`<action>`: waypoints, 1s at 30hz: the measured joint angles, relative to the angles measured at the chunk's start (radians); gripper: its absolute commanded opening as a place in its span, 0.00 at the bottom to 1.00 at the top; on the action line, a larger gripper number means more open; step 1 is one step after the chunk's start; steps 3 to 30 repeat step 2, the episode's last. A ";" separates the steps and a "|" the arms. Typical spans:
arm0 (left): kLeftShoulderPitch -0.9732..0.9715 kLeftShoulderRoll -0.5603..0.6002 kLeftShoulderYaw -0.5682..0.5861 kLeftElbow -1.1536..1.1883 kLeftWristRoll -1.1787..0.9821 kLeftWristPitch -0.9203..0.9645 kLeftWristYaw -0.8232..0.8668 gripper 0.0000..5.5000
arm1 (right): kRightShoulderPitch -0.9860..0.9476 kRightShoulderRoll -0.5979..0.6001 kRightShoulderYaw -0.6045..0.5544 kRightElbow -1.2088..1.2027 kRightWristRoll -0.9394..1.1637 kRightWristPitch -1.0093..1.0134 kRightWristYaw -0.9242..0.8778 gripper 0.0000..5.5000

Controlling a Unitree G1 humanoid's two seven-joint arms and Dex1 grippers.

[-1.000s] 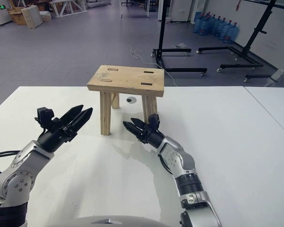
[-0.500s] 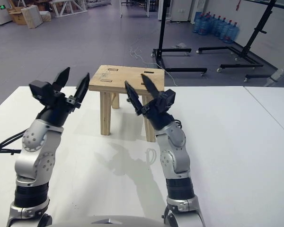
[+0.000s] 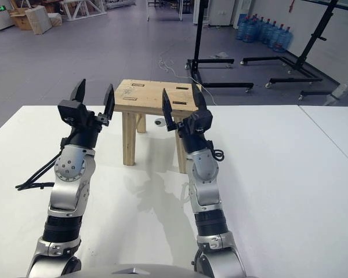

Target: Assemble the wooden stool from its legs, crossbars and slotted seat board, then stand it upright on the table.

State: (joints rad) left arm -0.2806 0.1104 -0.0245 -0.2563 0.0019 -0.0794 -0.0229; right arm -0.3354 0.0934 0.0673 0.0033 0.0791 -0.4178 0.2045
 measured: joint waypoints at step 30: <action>-0.001 -0.009 0.002 0.000 0.008 -0.008 0.009 0.61 | -0.006 -0.003 0.003 0.001 0.000 -0.001 0.001 0.69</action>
